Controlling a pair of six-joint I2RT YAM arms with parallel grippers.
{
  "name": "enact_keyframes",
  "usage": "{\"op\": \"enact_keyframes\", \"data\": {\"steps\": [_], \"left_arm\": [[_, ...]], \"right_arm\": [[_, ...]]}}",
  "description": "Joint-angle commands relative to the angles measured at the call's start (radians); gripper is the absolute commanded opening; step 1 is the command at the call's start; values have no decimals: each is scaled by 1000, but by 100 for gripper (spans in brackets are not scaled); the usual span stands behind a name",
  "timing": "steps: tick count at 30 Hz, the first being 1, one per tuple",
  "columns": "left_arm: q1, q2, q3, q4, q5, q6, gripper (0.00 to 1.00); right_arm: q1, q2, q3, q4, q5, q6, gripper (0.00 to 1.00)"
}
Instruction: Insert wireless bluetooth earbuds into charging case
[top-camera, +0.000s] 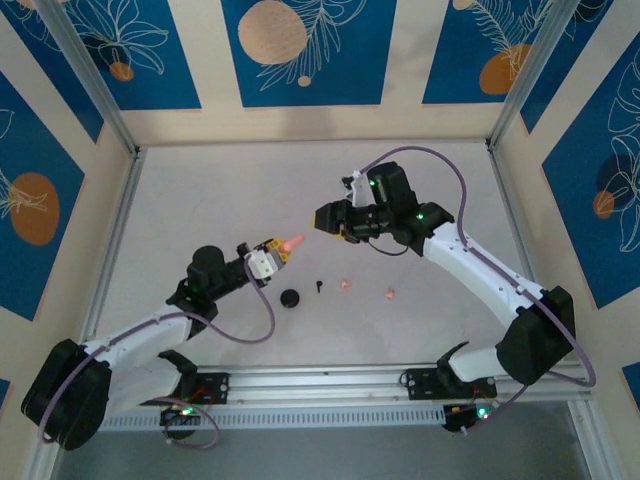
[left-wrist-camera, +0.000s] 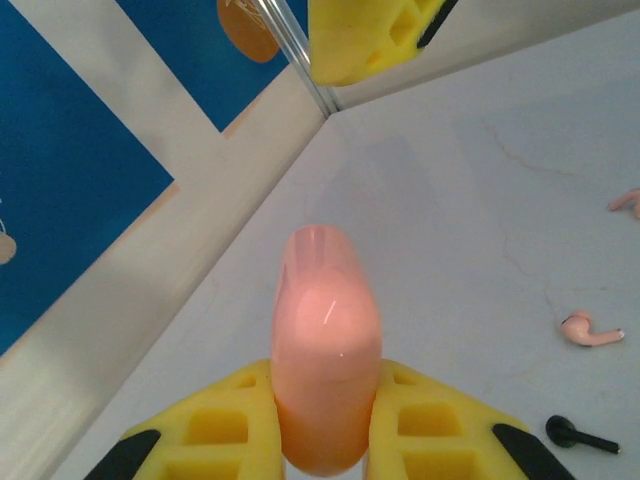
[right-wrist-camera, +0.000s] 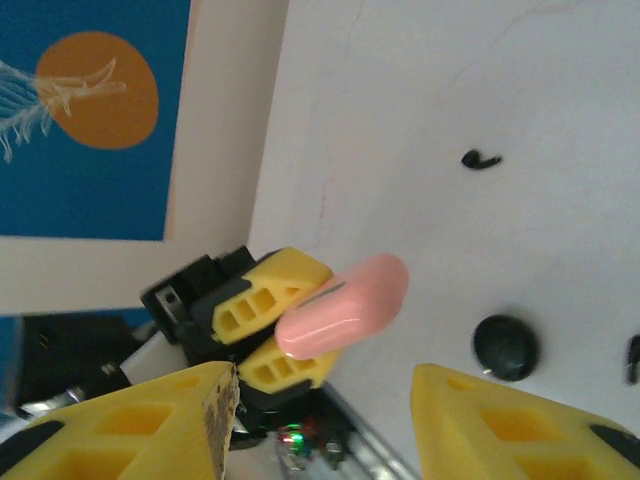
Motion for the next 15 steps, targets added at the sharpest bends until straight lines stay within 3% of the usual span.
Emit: {"op": "enact_keyframes", "data": {"steps": [1,6,15], "left_arm": [[-26,-15,-23,80,-49,95,13],[-58,-32,-41,90,-103,164,13],[-107,-69,-66,101,-202,259,12]], "right_arm": [[32,13,15,20,16,245,52],[64,44,-1,59,33,380,62],[114,106,-31,143,14,514,61]]}}
